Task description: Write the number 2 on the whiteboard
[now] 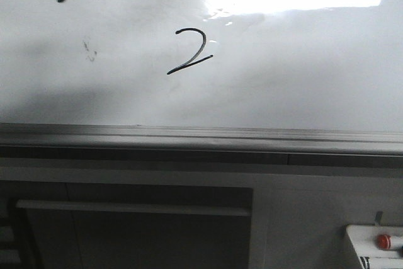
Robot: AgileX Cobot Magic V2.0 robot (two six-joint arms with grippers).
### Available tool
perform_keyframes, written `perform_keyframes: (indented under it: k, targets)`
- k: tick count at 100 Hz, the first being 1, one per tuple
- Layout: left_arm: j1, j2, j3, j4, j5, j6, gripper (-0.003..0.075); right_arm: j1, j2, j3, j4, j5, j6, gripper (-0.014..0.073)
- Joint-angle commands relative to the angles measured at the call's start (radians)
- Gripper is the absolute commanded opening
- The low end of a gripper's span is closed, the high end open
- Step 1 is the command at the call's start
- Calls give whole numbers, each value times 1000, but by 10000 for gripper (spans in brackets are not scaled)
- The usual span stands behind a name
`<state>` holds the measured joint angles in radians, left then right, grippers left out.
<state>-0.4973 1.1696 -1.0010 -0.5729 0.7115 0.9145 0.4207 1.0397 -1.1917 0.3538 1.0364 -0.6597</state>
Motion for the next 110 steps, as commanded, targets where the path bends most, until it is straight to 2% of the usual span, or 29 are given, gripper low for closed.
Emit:
perform_keyframes:
  k: [1,20,31,81,91,110]
  targets:
    - [68,-81,26,15,-140,-118,81,-57,-66,-2,-32,-30,121,358]
    - [239,-157,178,8,-299,-299,81,-102,-152,70,-32,-56,134,358]
    - [305,-142,238,-49,-351,-305,81,-102,-162,95,-32,-53,134,358]
    - [319,18,237,-55,-402,-303,87,-102,-160,102,-24,-57,140,358]
    - [319,34,225,-55,-380,-303,149,-102,-160,102,-24,-55,140,358]
    - [319,31,223,-48,-378,-303,352,-102,-160,102,-26,-55,179,352]
